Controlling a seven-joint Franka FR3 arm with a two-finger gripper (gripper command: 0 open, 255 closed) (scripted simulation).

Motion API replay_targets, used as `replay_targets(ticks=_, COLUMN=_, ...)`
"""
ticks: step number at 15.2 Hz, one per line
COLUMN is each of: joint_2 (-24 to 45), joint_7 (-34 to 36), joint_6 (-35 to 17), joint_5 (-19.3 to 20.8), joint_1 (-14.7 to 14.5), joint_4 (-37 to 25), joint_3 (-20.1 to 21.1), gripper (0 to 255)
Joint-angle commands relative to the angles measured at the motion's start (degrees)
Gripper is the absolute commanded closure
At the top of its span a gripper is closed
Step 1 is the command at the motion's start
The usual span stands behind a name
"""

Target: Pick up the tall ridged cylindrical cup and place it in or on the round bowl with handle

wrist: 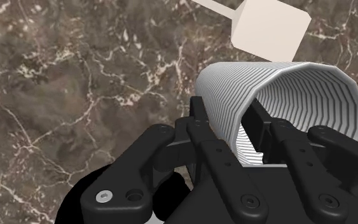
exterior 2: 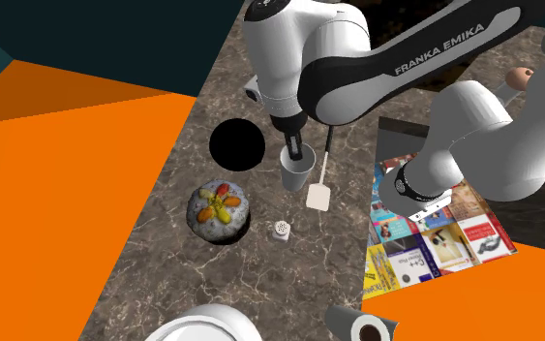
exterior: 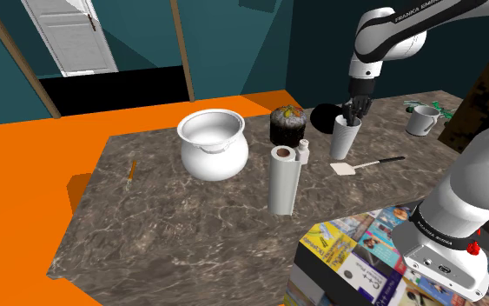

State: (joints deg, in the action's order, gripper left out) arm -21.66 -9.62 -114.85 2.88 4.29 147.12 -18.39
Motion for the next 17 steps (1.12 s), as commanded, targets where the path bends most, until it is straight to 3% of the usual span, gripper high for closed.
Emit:
replay_targets(ticks=1, joint_2=0.0, joint_7=0.0, joint_6=0.0, joint_5=0.0, joint_1=0.0, joint_4=0.0, joint_3=0.0, gripper=255)
replay_targets(ticks=8, joint_2=0.0, joint_7=0.0, joint_6=0.0, joint_5=0.0, joint_1=0.0, joint_4=0.0, joint_3=0.0, gripper=255)
replay_targets(ticks=17, joint_2=-3.42, joint_7=0.93, joint_6=7.8, joint_5=0.25, joint_1=0.14, joint_4=-4.48, joint_3=0.94, gripper=255)
